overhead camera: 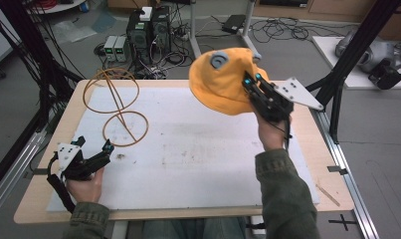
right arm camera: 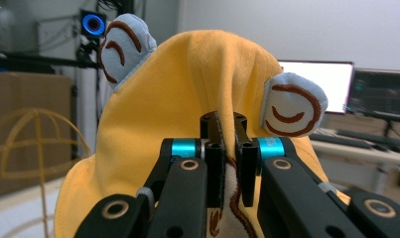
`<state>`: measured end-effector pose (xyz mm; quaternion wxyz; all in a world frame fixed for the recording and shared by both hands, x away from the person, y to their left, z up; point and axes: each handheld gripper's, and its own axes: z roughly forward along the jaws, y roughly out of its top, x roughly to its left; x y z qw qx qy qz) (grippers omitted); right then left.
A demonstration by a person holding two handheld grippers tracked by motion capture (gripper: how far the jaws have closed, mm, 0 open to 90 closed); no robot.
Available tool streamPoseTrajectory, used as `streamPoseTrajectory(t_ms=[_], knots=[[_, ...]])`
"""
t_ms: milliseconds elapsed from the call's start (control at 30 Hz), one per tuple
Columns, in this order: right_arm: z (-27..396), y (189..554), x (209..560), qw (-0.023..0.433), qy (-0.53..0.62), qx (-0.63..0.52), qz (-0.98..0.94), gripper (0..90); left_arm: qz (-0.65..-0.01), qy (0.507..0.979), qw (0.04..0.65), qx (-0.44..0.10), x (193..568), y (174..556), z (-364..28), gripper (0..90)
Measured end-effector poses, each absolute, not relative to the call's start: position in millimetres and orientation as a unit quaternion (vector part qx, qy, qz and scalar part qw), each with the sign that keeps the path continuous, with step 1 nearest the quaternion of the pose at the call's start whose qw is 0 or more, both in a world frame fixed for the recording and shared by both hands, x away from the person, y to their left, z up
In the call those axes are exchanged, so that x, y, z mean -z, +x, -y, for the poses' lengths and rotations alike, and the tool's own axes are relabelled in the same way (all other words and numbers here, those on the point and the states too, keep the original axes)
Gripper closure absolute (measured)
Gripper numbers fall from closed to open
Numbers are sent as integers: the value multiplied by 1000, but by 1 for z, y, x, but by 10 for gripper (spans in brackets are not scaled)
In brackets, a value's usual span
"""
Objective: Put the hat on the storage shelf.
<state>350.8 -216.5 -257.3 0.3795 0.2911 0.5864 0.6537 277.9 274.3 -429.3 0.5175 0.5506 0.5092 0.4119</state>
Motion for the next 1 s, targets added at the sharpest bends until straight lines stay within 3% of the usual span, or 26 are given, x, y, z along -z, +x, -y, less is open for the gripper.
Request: streamPoseTrajectory(t_ms=[400,700,1000], knots=[[74,395,211,321,229,-695,-601,874,-516,537,531,-403,432,274,-283,121],[-16,417,215,250,198,-695,-645,874,-515,539,530,-404,432,273,-287,121],[-55,427,237,201,180,-667,-695,871,-517,536,531,-403,432,273,-289,121]])
